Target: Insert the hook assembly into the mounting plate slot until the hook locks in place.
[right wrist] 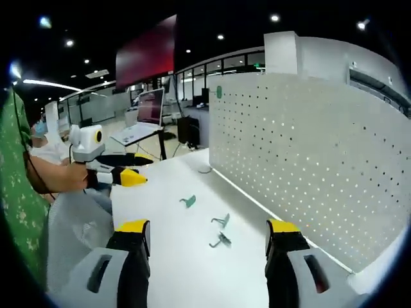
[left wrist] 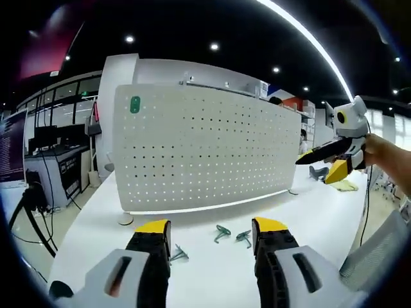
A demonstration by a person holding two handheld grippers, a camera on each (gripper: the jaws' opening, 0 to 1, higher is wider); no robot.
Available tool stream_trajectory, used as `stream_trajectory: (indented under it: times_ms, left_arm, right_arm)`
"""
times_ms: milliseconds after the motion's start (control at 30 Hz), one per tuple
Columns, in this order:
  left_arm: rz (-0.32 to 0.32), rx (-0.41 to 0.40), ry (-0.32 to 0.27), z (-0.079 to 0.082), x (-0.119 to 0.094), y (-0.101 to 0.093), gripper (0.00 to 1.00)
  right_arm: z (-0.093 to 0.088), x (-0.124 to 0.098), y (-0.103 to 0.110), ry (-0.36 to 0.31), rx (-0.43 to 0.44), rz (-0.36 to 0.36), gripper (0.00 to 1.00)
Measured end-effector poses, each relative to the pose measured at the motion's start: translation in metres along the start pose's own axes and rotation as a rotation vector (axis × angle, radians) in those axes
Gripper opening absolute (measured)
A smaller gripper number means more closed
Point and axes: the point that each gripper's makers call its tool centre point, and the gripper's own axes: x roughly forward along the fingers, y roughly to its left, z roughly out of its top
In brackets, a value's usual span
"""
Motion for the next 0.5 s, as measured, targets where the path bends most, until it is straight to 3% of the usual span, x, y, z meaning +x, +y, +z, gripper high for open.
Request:
stream_trajectory:
  times_ms: [500]
  left_arm:
    - [-0.012, -0.006, 0.021, -0.007, 0.000, -0.002, 0.51]
  right_arm:
    - [-0.027, 0.033, -0.012, 0.057, -0.031, 0.040, 0.56]
